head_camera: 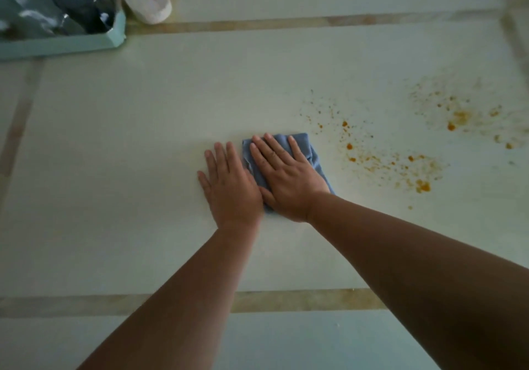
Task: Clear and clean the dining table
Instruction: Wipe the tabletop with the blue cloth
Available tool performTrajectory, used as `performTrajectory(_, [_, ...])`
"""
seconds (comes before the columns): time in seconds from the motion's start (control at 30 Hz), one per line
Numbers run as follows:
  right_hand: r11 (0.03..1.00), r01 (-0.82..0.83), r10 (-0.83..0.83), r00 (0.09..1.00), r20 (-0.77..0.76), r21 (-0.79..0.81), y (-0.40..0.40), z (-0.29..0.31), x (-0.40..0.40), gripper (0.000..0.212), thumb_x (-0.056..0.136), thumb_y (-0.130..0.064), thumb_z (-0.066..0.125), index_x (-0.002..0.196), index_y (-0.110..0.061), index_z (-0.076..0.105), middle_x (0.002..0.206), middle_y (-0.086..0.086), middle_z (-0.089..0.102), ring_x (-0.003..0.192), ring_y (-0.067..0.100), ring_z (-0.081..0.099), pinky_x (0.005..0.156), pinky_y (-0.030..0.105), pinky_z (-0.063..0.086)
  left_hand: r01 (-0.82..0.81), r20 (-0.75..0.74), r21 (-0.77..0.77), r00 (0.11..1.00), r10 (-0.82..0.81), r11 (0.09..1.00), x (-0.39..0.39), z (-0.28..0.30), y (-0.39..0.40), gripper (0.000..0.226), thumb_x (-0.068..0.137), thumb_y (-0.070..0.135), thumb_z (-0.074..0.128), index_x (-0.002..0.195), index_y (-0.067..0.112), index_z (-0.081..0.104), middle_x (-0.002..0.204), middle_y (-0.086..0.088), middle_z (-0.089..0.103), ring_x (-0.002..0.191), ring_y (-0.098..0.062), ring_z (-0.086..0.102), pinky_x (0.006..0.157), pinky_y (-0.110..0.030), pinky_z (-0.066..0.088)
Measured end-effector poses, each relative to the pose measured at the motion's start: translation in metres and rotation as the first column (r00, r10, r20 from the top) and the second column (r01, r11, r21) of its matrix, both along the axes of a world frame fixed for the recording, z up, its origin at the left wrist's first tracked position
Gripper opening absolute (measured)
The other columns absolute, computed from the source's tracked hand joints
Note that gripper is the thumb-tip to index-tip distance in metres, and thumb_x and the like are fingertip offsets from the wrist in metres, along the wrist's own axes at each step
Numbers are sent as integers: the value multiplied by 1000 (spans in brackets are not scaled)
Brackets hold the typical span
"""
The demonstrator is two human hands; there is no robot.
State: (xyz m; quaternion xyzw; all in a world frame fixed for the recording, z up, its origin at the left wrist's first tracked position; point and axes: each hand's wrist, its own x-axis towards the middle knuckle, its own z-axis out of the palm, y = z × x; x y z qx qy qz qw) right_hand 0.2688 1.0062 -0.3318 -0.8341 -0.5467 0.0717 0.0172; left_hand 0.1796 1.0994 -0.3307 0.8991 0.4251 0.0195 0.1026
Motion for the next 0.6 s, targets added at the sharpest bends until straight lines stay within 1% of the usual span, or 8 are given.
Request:
performTrajectory(0.1, [1000,-1,1,1000,4,9,5,-2,8,72,99,-54,16,157,-12,8,165,5,5,152,22,-2,121,51,4,89,-43,38,995,-88,995,23,1,25,57,100,26,37,154,15,21,162,-8,19,150,-26,12,118,-49,14])
performTrajectory(0.2, [1000,18,-18,1000,1,24,14,-5,19,71,99,-54,16,157,-14,9,165,4,6,152,21,-1,122,51,3,177,-48,48,983,-175,983,42,-2,49,57,101,28,34,154,15,19,162,-8,18,150,-27,11,118,-48,15])
performTrajectory(0.23, [999,27,-27,1000,2,27,17,-5,24,71,99,-54,17,157,-14,9,165,3,6,152,22,-1,122,51,2,179,-47,44,983,-177,983,48,-5,53,56,100,29,33,154,15,21,161,-8,19,150,-27,12,118,-49,16])
performTrajectory(0.3, [999,31,-31,1000,6,25,23,-6,32,71,99,-53,18,157,-14,9,165,4,5,152,22,-1,121,52,1,130,-26,46,991,-129,990,56,-10,54,57,99,33,24,153,17,26,161,-6,23,149,-26,16,116,-49,20])
performTrajectory(0.37, [1000,13,-13,1000,3,23,27,-6,40,71,99,-53,20,157,-14,8,165,4,5,152,22,-2,121,53,1,70,26,54,997,-71,996,60,-13,52,62,94,37,15,152,20,30,160,-4,26,148,-24,20,115,-48,22])
performTrajectory(0.5, [999,-34,34,999,-14,29,36,-6,55,71,100,-53,19,157,-14,5,165,3,4,152,21,-3,120,54,2,48,60,63,997,-52,997,60,-15,53,61,94,37,17,150,21,35,158,-3,31,147,-24,26,114,-46,25])
performTrajectory(0.6, [999,-29,31,999,-29,44,47,-5,67,68,101,-52,16,157,-14,5,165,2,5,152,20,-3,120,54,2,25,57,63,998,-29,998,62,-13,52,60,94,35,18,148,19,38,156,-3,34,146,-24,28,113,-46,26])
